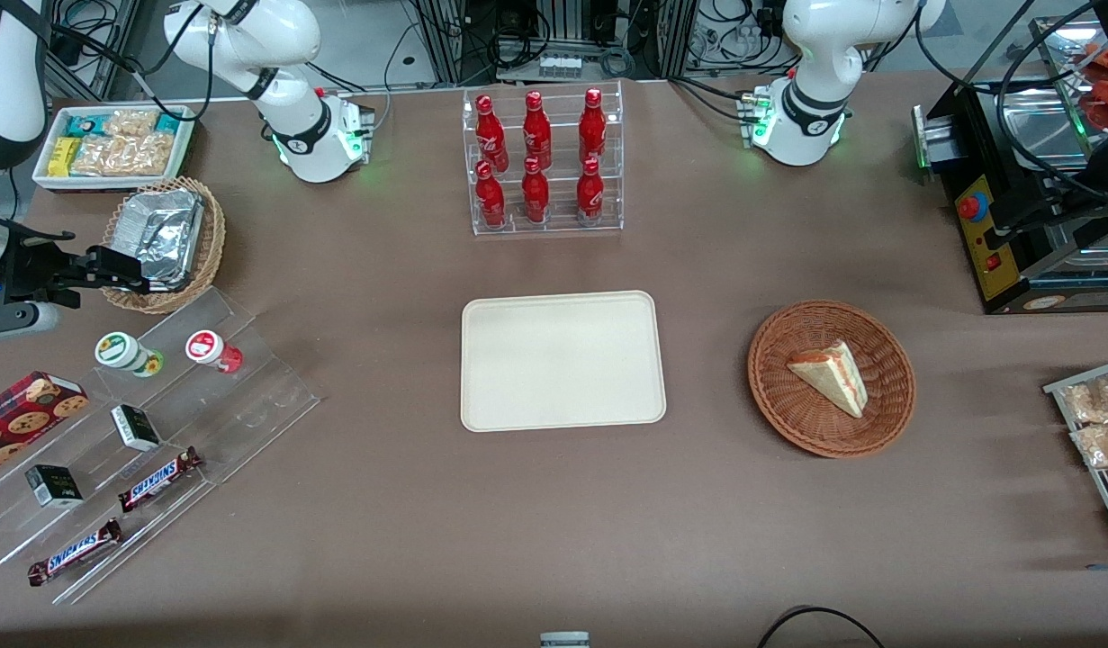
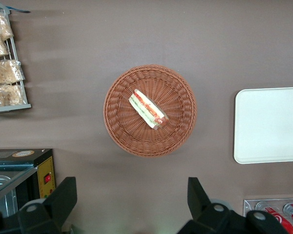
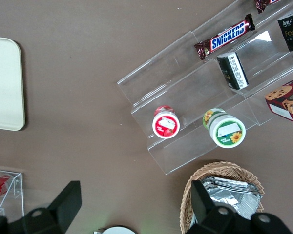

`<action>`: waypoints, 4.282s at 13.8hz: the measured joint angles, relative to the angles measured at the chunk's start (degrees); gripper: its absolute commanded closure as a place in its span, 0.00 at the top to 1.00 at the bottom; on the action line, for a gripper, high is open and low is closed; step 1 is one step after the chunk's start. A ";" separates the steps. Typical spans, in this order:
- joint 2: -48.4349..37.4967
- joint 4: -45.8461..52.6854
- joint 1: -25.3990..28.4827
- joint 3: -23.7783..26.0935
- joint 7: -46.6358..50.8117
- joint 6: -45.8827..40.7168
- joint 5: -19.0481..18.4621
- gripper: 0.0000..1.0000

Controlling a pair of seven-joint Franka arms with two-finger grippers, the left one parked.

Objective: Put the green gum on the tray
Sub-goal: 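Move the right gripper down over the green-lidded gum canister on the rack, then close the right gripper around the green-lidded gum canister, then lift the canister and carry it over the cream tray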

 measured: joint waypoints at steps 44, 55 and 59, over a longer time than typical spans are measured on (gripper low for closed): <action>5.36 -21.31 -12.01 -1.29 -46.34 32.10 -2.11 0.01; 4.43 -17.83 -11.22 -0.40 -45.09 27.02 -2.10 0.00; 3.80 -13.81 -5.18 -0.14 -36.79 21.60 -2.09 0.00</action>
